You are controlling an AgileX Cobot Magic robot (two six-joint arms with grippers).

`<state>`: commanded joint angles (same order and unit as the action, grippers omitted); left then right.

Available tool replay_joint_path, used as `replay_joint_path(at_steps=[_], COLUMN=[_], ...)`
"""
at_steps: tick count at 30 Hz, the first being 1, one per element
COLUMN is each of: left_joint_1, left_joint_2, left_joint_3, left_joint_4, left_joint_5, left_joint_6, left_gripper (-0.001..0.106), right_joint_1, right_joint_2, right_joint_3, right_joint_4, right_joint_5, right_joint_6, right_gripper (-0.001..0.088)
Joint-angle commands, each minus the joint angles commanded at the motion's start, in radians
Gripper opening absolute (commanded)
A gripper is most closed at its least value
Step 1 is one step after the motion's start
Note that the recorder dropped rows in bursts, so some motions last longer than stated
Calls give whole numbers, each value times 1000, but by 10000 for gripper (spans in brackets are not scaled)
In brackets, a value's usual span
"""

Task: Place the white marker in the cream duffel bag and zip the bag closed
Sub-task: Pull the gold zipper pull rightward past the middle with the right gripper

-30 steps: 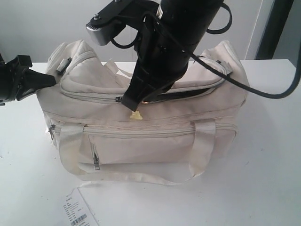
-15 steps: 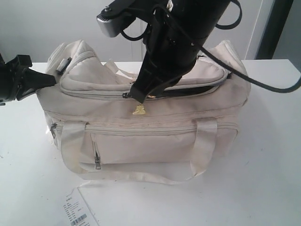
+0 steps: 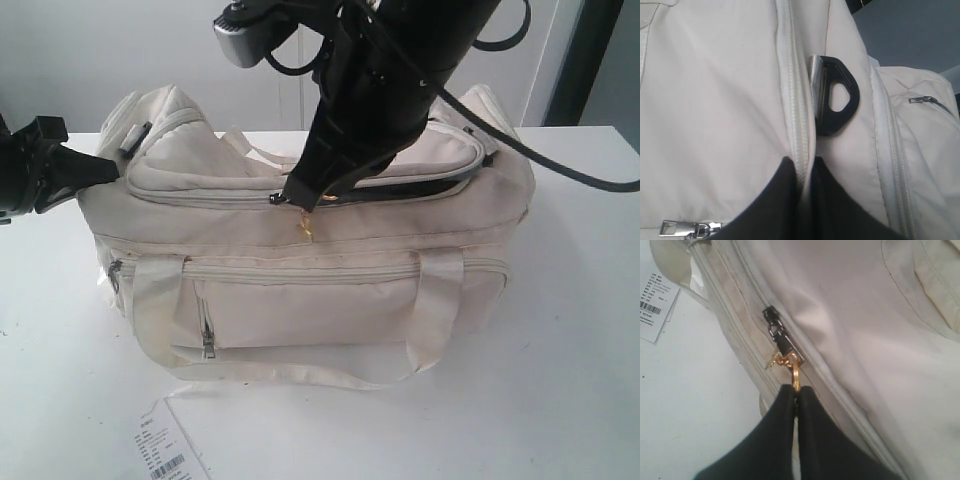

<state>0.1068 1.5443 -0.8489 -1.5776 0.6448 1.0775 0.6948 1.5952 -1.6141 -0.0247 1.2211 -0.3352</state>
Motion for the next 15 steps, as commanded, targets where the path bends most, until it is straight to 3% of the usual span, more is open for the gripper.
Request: replay_joint_path(at_steps=[15], left_joint_1=[0], left_joint_2=[0], left_joint_3=[0], left_joint_4=[0], left_joint_5=[0], left_joint_6=[0], left_gripper=[0], right_joint_1=[0], right_joint_2=[0], right_joint_3=[5], right_joint_4=[-6], right_joint_5=[0], right_joint_6=[0], right_gripper=[0])
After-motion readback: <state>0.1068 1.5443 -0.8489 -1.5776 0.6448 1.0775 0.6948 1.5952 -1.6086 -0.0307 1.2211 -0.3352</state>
